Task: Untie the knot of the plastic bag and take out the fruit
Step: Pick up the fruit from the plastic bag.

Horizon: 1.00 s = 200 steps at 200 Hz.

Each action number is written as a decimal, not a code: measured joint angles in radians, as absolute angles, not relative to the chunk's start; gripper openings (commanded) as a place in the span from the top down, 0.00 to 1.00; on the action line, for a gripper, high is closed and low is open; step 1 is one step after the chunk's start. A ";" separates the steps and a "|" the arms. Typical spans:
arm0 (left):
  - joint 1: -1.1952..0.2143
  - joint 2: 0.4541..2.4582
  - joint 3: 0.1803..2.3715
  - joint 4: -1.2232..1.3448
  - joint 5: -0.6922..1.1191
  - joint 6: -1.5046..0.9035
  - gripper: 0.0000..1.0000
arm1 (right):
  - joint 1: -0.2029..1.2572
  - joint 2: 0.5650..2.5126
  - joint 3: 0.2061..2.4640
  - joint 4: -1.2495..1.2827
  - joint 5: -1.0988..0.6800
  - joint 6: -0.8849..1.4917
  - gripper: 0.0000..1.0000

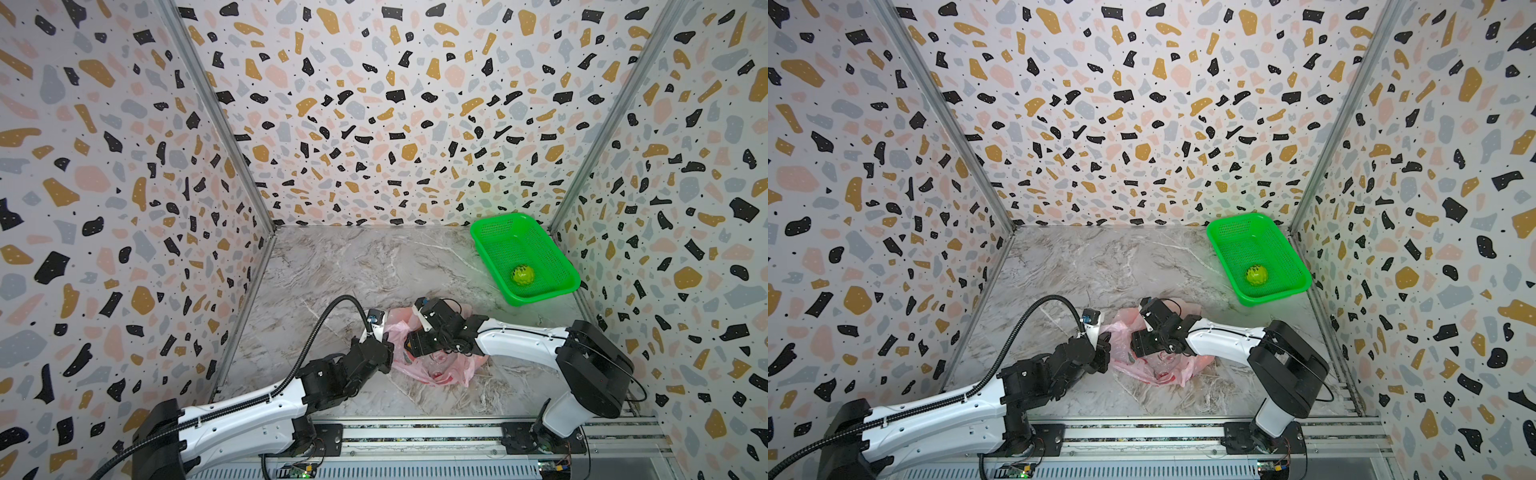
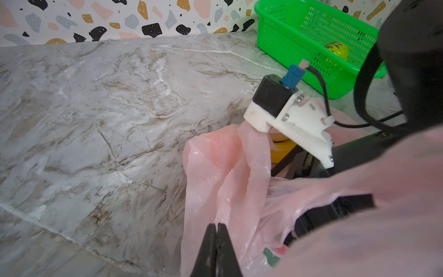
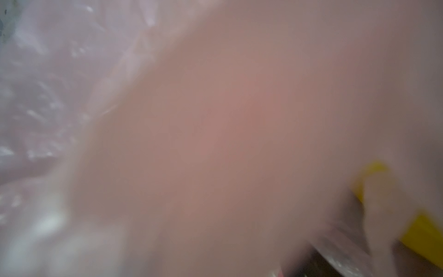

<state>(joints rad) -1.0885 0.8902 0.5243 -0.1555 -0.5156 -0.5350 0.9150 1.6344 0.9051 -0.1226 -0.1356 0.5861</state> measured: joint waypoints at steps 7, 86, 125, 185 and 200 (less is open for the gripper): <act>-1.089 0.887 0.524 -0.156 -0.514 -0.535 1.00 | 0.917 1.645 0.905 -0.119 -0.137 0.586 0.23; -1.089 0.869 0.524 -0.156 -0.514 -0.535 1.00 | 0.921 1.683 0.913 -0.074 -0.138 0.575 0.35; -1.089 0.868 0.524 -0.157 -0.514 -0.535 1.00 | 0.921 1.677 0.917 -0.083 -0.131 0.570 0.47; -1.089 0.865 0.524 -0.157 -0.515 -0.535 1.00 | 0.921 1.586 0.917 -0.136 -0.116 0.567 0.55; -1.089 0.864 0.524 -0.157 -0.515 -0.535 1.00 | 0.921 1.563 0.917 -0.159 -0.115 0.566 0.55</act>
